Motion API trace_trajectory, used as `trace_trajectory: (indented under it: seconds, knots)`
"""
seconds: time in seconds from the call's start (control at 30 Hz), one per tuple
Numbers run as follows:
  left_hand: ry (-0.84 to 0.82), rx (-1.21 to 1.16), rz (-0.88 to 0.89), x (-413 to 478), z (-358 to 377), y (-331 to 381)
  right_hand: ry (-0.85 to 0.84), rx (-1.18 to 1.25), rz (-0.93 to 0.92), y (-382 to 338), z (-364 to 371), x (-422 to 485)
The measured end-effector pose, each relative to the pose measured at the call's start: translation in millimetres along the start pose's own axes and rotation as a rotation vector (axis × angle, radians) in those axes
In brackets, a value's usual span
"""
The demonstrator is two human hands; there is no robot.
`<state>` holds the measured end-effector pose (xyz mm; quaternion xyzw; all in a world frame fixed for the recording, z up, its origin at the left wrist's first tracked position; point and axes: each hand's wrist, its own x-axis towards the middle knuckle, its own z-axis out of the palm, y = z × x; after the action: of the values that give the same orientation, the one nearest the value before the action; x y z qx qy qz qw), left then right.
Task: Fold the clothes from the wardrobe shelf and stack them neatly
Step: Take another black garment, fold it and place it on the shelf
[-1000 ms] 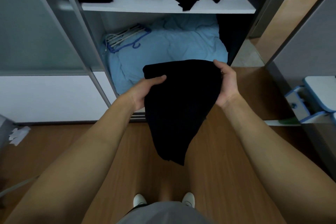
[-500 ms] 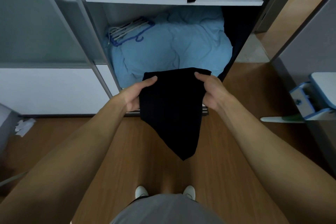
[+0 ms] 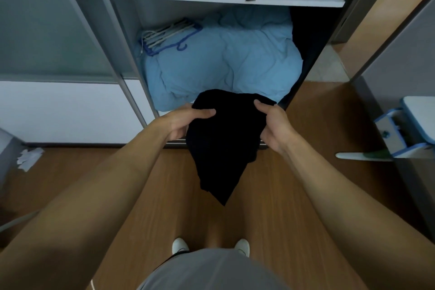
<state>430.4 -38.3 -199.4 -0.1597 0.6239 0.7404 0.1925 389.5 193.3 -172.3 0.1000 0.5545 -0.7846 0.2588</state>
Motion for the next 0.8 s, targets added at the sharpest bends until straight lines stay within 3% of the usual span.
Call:
trace_trajectory:
  seconds: [0.17,0.4,0.6,0.67,0.8]
  knots:
    - [0.171,-0.080,0.112,4.6,8.6,1.8,-0.046,-0.265,-0.005,4.9,-14.1,0.1]
    - [0.289,-0.062,0.115,6.8,4.7,20.3,0.016,-0.133,-0.010,-8.9,-11.1,3.3]
    - [0.476,0.157,-0.019,13.7,2.3,44.2,-0.030,-0.092,0.022,-21.5,1.1,-2.5]
    - [0.451,0.060,-0.025,10.6,-1.9,50.4,-0.027,-0.023,0.042,-24.7,4.5,-3.8]
    - [0.215,-0.063,0.032,1.7,-14.6,45.6,0.017,0.119,0.069,-30.6,11.1,-1.8]
